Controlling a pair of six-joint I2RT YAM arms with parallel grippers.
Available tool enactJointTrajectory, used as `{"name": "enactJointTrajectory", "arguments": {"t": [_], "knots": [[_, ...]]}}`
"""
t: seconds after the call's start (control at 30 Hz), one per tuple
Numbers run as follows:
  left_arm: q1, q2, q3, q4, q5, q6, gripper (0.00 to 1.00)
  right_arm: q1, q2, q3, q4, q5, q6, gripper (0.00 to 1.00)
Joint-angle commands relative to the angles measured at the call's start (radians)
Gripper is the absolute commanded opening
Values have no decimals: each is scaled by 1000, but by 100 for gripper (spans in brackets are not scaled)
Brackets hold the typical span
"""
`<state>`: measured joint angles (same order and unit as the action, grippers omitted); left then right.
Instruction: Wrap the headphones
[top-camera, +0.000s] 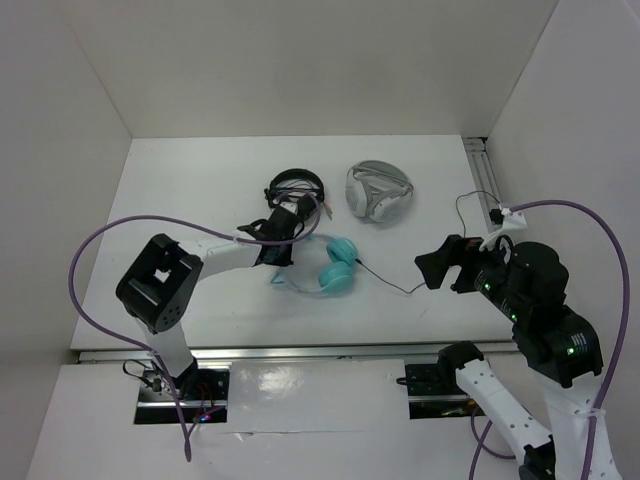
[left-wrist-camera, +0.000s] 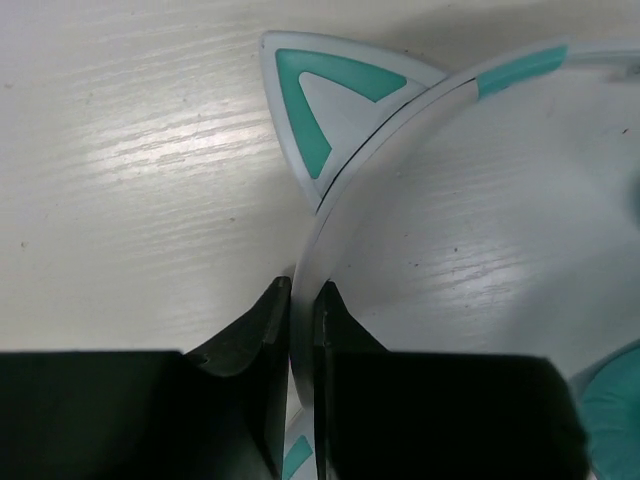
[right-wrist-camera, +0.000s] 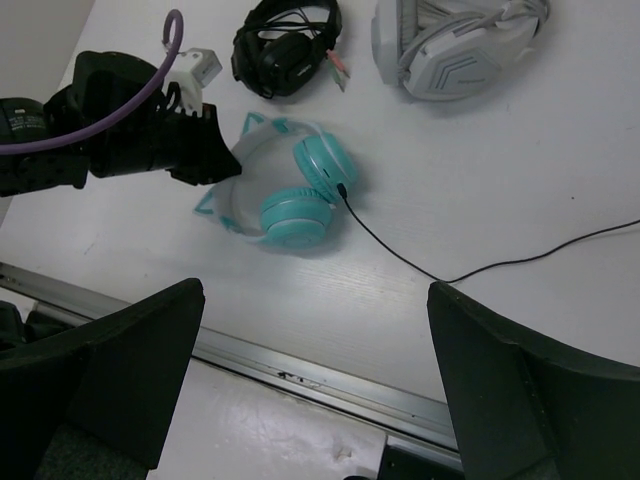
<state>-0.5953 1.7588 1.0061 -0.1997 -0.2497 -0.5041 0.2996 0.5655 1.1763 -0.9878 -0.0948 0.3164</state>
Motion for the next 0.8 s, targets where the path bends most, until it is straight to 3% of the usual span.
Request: {"name": "enactJointTrajectory", "arguments": {"t": [0.0, 0.23, 0.37, 0.47, 0.6, 0.77], "knots": [[-18, 88, -26, -136, 10, -33, 0, -11, -4, 48, 6, -8, -19, 100], [-122, 27, -37, -200, -10, -68, 0, -11, -16, 37, 24, -17, -19, 100], [-262, -92, 26, -370, -83, -103, 0, -11, -88, -55, 138, -77, -19, 100], [-348, -178, 121, -570, -200, -188, 0, -11, -160, -136, 274, -163, -8, 100], [-359, -283, 248, -783, -345, -289, 0, -11, -255, -275, 534, -273, 30, 100], [-359, -387, 454, -1023, -509, -398, 0, -11, -280, -447, 822, -520, 61, 100]]}}
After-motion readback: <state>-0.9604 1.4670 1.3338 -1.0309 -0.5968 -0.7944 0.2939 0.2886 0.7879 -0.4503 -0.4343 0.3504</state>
